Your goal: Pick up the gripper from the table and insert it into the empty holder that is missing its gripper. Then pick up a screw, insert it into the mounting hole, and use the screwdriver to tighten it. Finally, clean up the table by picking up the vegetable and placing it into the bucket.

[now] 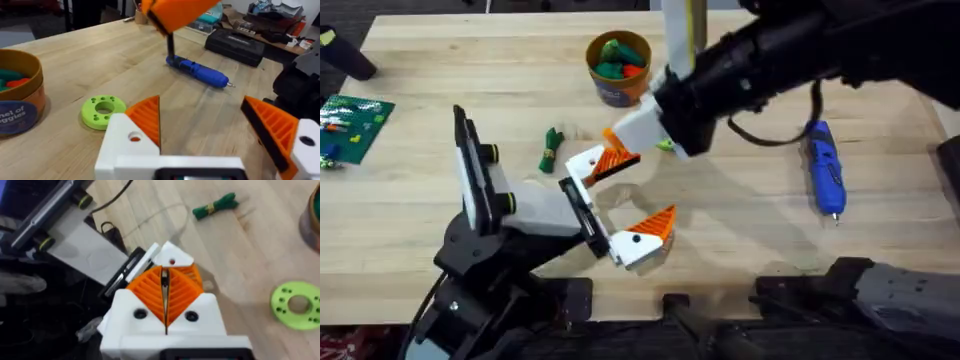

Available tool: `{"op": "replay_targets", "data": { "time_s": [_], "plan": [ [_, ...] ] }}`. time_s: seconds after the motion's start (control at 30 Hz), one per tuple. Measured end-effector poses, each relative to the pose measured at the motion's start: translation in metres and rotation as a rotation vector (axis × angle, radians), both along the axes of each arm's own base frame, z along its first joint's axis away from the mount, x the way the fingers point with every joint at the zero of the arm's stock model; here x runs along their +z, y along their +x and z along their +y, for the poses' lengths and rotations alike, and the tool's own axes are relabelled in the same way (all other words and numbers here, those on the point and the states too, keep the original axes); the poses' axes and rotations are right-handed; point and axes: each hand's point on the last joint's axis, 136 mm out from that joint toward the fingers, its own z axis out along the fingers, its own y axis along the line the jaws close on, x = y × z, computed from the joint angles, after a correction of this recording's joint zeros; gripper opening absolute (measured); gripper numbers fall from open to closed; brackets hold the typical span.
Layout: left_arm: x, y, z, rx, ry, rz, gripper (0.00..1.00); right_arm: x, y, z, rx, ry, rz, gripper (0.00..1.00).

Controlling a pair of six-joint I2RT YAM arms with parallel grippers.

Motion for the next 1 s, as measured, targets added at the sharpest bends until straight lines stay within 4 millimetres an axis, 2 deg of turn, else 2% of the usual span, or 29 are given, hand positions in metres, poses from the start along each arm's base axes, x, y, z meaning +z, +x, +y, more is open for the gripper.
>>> {"op": "replay_targets", "data": {
  "time_s": [0.27,0.43,0.57,0.63,0.67,0.73,0.83,1.0],
  "plan": [
    [0.0,0.0,0.0,0.0,0.0,0.0,0.985,0.006,-0.005,-0.003,-0.009,0.047,-0.025,0.01],
    [0.0,0.0,0.0,0.0,0.0,0.0,0.985,0.008,0.006,0.011,-0.022,0.129,-0.074,0.01],
    [0.0,0.0,0.0,0.0,0.0,0.0,0.985,0.008,0.001,0.022,0.015,0.145,-0.089,0.01],
    [0.0,0.0,0.0,0.0,0.0,0.0,0.985,0.003,-0.002,0.028,0.038,0.137,-0.089,0.01],
    [0.0,0.0,0.0,0.0,0.0,0.0,0.985,-0.022,-0.001,0.042,0.069,0.094,-0.059,0.01],
    [0.0,0.0,0.0,0.0,0.0,0.0,0.985,-0.03,0.001,0.044,0.07,0.078,-0.047,0.01],
    [0.0,0.0,0.0,0.0,0.0,0.0,0.985,-0.037,0.002,0.045,0.085,0.065,-0.056,0.01],
    [0.0,0.0,0.0,0.0,0.0,0.0,0.985,-0.034,0.004,0.047,0.115,0.077,-0.105,0.01]
  ]
}}
